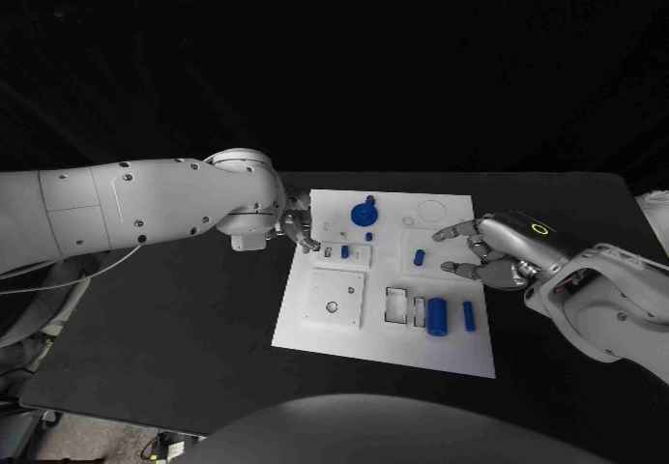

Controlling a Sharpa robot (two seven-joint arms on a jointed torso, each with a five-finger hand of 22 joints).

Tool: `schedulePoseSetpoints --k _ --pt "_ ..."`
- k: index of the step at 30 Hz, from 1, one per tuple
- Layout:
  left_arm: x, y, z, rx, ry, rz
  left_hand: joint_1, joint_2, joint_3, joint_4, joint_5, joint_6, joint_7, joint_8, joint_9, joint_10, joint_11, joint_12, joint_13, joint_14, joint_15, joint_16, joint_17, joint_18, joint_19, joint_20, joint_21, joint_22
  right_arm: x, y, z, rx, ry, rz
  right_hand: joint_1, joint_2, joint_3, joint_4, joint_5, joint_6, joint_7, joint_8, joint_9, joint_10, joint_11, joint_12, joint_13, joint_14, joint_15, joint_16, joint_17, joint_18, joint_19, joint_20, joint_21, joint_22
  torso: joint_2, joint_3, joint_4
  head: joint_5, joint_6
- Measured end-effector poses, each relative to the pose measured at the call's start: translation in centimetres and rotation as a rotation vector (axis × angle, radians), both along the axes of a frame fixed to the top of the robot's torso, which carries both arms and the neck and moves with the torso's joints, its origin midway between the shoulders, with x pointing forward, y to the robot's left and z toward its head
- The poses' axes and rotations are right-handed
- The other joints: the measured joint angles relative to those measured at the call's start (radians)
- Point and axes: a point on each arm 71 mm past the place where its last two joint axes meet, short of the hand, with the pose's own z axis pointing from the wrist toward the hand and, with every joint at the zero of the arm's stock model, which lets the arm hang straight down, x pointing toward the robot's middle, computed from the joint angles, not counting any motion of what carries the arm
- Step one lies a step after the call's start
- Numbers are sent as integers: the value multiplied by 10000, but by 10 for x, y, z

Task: Assemble the parts on the task board

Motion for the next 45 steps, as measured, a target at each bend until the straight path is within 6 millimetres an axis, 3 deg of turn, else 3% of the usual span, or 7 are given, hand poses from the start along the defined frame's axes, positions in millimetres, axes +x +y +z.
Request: schedulePoseSetpoints --k 10,31,45 --pt "9 -16 -4 224 157 -279 -48 -47 124 -71 -37 0 -1 -16 14 -5 8 0 0 0 0 0 0 0 0 0 0 -1 0 -1 -1 8 75 -39 0 0 27 27 0 55 -10 0 14 0 0 0 8 0 0 0 -1 0 -1 1 0 -1 20 24 -64 31 0" --pt "13 -27 -11 810 658 -477 -37 -36 189 -80 -117 35 32 -77 53 3 35 52 0 0 1 0 7 1 0 0 0 -3 -1 -2 -7 -42 377 -90 0 0 28 26 0 70 5 40 21 0 1 0 6 0 0 0 -3 1 -1 1 0 -3 43 72 -150 168 0" --pt "16 -28 -13 942 669 -450 -38 -37 203 -92 -100 34 31 -56 69 5 40 51 0 -1 1 0 6 1 0 0 1 -4 -3 -2 -7 -16 409 -68 40 40 28 26 -1 104 -28 39 32 0 1 0 5 1 0 0 -4 0 -1 1 -40 -5 51 97 -202 183 0"
